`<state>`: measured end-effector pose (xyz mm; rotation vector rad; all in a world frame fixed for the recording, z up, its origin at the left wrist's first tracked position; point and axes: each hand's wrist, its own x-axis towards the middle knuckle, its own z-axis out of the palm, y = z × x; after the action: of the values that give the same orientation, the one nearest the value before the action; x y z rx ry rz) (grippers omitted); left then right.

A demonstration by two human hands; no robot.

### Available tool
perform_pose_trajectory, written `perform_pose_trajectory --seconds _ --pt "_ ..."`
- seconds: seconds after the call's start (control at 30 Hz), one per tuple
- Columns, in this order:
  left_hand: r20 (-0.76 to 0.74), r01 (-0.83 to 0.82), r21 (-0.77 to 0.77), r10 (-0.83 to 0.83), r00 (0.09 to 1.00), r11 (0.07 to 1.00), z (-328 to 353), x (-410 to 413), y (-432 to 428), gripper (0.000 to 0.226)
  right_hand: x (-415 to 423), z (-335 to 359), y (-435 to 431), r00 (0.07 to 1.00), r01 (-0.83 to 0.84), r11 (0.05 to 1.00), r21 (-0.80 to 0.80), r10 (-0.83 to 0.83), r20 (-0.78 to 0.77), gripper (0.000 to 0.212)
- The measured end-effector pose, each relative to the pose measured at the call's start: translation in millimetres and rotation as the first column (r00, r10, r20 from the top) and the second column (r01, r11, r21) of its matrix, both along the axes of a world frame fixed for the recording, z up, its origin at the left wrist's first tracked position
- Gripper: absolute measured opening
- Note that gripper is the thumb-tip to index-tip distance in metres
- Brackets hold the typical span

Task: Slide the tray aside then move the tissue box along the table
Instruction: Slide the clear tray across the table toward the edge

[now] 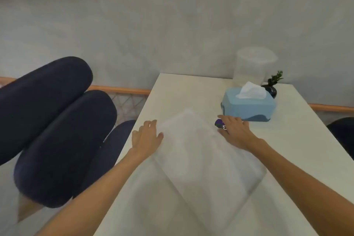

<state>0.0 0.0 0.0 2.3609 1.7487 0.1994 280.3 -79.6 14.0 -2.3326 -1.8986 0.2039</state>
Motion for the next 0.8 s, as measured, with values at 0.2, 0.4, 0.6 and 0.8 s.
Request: perform_pose_trajectory --seconds 0.2,0.4,0.6,0.8 --pt "0.194 -0.299 -0.306 0.367 0.91 0.904 -19 -22 -10 0.052 1 -24 -8 0.99 0.127 0.972 -0.198 -0.137 -0.035 0.057" --pt "0.342 -0.201 -0.546 0.435 0.833 0.813 -32 -27 -26 0.023 -4 -37 -12 0.984 0.131 0.967 -0.218 -0.153 -0.088 0.057" --pt "0.472 -0.139 -0.645 0.536 0.7 0.751 -38 -20 -39 0.042 -1 -46 -14 0.975 0.192 0.971 -0.141 -0.205 -0.083 0.051" --pt "0.483 -0.104 -0.618 0.481 0.732 0.779 -37 -11 -50 0.041 1 -54 -19 0.944 0.287 0.952 -0.106 -0.3 -0.14 0.043"
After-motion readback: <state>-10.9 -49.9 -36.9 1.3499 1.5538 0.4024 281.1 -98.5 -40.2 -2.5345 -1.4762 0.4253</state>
